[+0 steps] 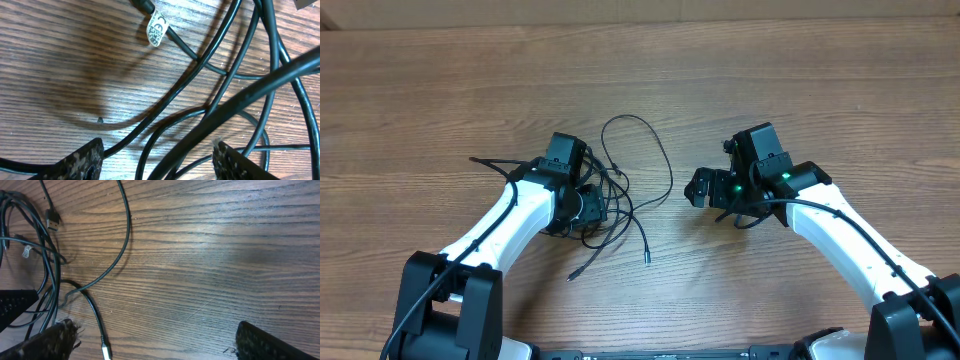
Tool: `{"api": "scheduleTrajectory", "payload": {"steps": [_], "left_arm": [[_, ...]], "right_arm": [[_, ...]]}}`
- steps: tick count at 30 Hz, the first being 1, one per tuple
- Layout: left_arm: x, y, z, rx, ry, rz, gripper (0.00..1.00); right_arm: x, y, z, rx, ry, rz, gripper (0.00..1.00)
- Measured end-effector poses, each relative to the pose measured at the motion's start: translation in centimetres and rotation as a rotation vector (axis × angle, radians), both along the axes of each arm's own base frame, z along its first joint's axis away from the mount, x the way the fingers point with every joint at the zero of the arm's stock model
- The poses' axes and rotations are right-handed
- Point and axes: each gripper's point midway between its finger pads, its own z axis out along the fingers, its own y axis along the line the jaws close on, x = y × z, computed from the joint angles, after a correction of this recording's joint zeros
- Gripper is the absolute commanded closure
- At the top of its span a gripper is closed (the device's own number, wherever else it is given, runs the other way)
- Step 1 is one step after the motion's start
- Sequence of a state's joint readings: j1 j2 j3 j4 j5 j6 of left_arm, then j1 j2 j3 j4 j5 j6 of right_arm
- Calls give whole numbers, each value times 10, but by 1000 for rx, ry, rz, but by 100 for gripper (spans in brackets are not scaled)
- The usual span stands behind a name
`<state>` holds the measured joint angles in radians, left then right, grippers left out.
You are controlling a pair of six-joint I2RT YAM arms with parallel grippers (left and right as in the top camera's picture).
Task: Untangle cables
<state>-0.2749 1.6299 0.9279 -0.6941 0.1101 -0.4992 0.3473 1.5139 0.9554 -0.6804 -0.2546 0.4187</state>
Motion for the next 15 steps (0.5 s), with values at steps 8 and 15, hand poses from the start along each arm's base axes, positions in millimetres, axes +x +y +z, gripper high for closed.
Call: {"api": "scheduleTrajectory", "payload": {"steps": [8, 15], "left_arm": [[3, 2, 0, 12, -15, -1, 65], [8, 2, 1, 13, -36, 1, 77]], "right_arm": [[0, 0, 0, 0, 0, 0, 0], [0, 0, 0, 0, 0, 1, 0]]}}
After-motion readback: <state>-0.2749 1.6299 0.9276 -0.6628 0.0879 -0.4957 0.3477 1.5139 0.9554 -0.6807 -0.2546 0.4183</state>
